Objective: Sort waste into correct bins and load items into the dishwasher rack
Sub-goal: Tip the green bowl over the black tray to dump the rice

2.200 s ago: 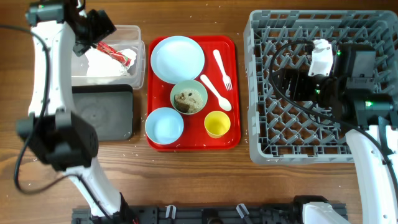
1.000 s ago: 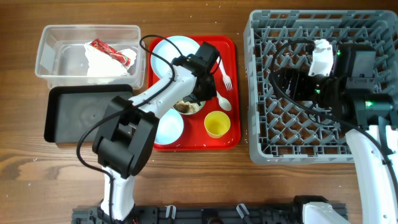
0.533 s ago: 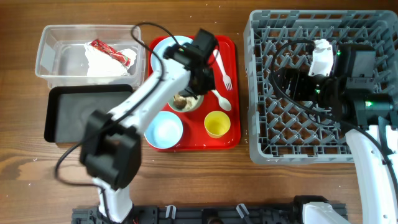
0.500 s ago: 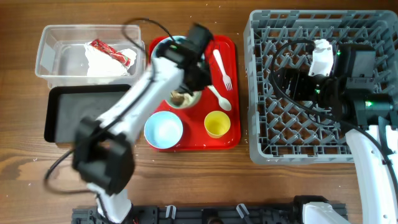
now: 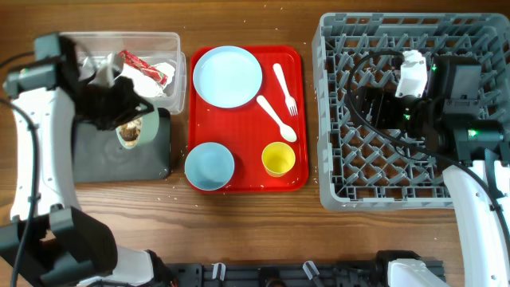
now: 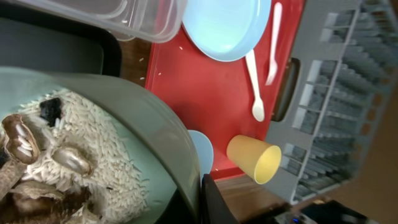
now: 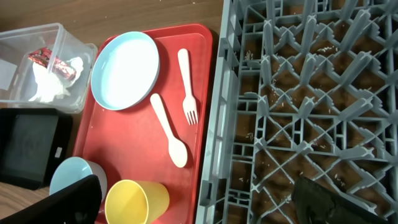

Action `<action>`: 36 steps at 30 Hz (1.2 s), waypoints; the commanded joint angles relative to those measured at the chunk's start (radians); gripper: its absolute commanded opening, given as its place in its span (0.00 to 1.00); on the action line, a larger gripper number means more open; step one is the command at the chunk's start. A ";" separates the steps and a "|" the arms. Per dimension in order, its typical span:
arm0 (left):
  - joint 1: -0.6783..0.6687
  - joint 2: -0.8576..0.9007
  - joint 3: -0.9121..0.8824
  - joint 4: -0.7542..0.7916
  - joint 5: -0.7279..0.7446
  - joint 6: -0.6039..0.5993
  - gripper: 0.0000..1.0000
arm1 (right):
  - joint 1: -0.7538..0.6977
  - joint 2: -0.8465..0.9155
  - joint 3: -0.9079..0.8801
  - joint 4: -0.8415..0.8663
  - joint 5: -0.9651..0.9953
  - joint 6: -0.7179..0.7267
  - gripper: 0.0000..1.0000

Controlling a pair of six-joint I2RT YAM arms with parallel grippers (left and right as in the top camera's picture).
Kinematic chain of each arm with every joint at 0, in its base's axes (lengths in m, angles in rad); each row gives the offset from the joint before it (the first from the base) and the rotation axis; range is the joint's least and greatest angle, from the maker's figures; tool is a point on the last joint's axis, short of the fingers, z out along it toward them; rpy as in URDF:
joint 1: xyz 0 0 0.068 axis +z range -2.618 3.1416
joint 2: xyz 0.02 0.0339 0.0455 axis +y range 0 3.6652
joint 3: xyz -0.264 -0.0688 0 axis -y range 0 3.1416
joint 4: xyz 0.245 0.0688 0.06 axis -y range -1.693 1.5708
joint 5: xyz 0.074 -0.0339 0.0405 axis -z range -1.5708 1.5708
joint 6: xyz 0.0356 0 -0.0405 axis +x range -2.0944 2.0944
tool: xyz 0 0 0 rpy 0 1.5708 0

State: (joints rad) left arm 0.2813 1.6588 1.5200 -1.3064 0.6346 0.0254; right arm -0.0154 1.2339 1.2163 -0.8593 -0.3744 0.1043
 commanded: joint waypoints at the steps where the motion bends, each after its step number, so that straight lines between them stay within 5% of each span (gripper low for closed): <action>1: 0.123 0.025 -0.129 0.092 0.302 0.185 0.04 | -0.004 0.008 0.019 -0.001 -0.020 0.011 1.00; 6: 0.257 0.060 -0.293 0.283 0.468 0.185 0.04 | -0.004 0.008 0.019 -0.017 -0.020 0.011 1.00; 12: 0.358 0.179 -0.310 0.294 0.673 0.184 0.04 | -0.004 0.008 0.019 -0.021 -0.020 0.011 1.00; 20: 0.430 0.251 -0.310 0.297 0.934 0.015 0.04 | -0.004 0.008 0.019 -0.025 -0.020 0.012 1.00; 29: 0.436 0.251 -0.310 0.297 0.942 -0.042 0.04 | -0.004 0.008 0.019 -0.023 -0.020 0.037 1.00; 36: 0.422 0.245 -0.303 0.289 0.942 -0.205 0.04 | -0.004 0.008 0.019 -0.019 -0.020 0.037 1.00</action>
State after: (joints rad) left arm 0.7109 1.9011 1.2152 -1.0122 1.5433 -0.1120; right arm -0.0154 1.2339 1.2163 -0.8825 -0.3744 0.1303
